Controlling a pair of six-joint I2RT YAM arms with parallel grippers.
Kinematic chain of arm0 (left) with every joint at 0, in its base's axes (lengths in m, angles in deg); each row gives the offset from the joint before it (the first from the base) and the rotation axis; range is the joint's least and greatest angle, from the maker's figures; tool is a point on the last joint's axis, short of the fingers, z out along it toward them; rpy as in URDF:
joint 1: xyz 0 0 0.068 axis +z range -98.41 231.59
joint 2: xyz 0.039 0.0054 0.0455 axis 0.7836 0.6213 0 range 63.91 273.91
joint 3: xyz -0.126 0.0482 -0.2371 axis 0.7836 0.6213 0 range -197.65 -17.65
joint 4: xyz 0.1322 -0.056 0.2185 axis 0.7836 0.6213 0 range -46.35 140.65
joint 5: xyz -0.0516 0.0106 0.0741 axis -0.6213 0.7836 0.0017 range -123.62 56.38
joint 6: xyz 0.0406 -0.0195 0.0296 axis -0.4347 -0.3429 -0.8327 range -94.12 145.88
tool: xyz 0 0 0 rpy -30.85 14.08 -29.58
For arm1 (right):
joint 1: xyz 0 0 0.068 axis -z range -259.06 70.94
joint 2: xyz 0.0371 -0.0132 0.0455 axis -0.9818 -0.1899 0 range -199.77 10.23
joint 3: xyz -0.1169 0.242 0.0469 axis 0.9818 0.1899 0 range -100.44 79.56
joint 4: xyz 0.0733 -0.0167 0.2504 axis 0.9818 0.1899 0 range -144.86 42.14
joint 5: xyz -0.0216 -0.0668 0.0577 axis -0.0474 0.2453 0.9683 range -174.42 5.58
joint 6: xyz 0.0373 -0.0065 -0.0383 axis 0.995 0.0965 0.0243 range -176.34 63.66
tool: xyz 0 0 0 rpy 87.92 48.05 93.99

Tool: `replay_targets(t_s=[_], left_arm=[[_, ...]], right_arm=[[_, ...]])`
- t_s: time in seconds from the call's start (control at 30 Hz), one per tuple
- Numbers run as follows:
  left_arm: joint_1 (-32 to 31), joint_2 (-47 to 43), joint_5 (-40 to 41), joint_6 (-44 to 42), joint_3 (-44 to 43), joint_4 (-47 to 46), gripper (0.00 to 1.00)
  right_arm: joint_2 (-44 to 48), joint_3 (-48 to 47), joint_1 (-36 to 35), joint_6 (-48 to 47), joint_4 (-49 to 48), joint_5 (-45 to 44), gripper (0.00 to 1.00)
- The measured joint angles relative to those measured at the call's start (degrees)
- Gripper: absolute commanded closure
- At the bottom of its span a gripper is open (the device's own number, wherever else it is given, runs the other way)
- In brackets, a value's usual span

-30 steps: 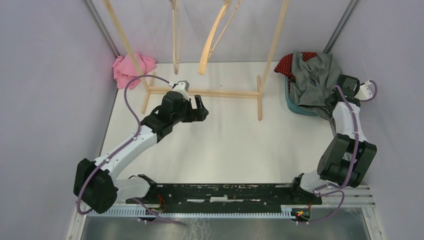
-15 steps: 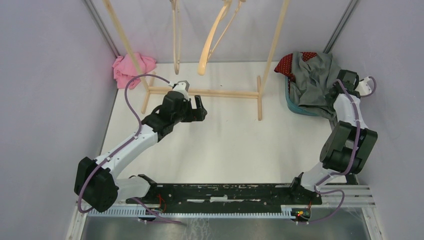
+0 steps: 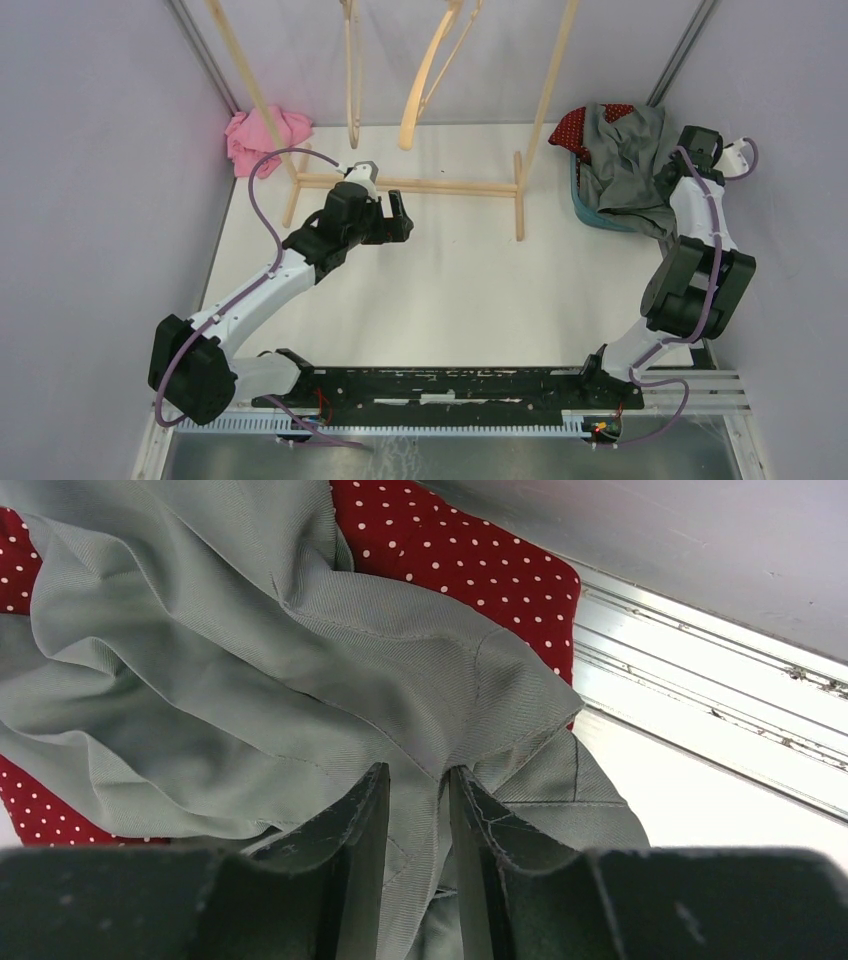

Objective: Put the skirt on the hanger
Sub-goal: Pick up the skirt from the bin.

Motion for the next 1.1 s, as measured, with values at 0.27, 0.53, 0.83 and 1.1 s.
replay_targets(t_s=[0.27, 0.53, 0.83, 1.1], left_arm=[[0.0, -0.1, 0.0, 0.0, 0.0, 0.0, 0.0], [0.0, -0.1, 0.0, 0.0, 0.0, 0.0, 0.0], [0.0, -0.1, -0.1, 0.0, 0.0, 0.0, 0.0], [0.0, -0.2, 0.0, 0.0, 0.0, 0.0, 0.0]], right_arm=[[0.2, 2.7, -0.5, 0.0, -0.7, -0.1, 0.65], [2.6, 6.0, -0.9, 0.0, -0.3, -0.6, 0.65], [2.5, 5.8, -0.9, -0.4, -0.4, -0.6, 0.98], [2.3, 3.0, -3.0, -2.7, -0.1, -0.8, 0.99]])
